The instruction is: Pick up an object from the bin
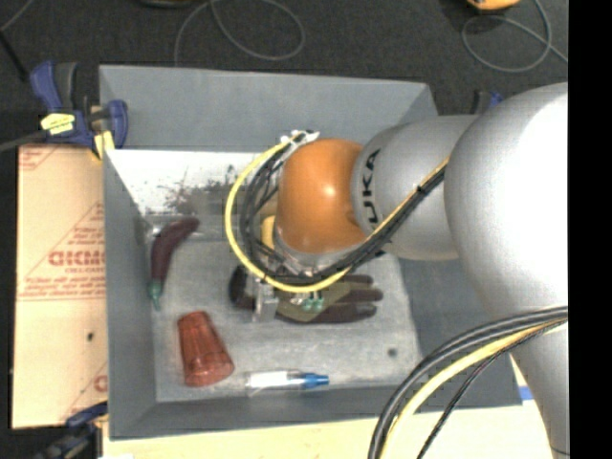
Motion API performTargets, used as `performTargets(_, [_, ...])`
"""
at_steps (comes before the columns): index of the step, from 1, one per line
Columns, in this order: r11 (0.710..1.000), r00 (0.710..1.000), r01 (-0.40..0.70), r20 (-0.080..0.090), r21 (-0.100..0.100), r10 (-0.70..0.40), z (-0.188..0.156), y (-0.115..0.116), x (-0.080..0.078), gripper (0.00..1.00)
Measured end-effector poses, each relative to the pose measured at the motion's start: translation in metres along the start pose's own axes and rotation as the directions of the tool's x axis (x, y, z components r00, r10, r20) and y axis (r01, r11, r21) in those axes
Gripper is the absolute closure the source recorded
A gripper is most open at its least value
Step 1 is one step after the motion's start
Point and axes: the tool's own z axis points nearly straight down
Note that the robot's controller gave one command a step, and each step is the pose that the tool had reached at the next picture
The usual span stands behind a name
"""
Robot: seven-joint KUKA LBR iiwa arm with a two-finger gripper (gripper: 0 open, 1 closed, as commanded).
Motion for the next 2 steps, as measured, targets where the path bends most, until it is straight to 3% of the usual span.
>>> performTargets(2, [1.0,1.0,-0.002,-0.003,0.001,0.002,-0.027,-0.001,0.001,1.0])
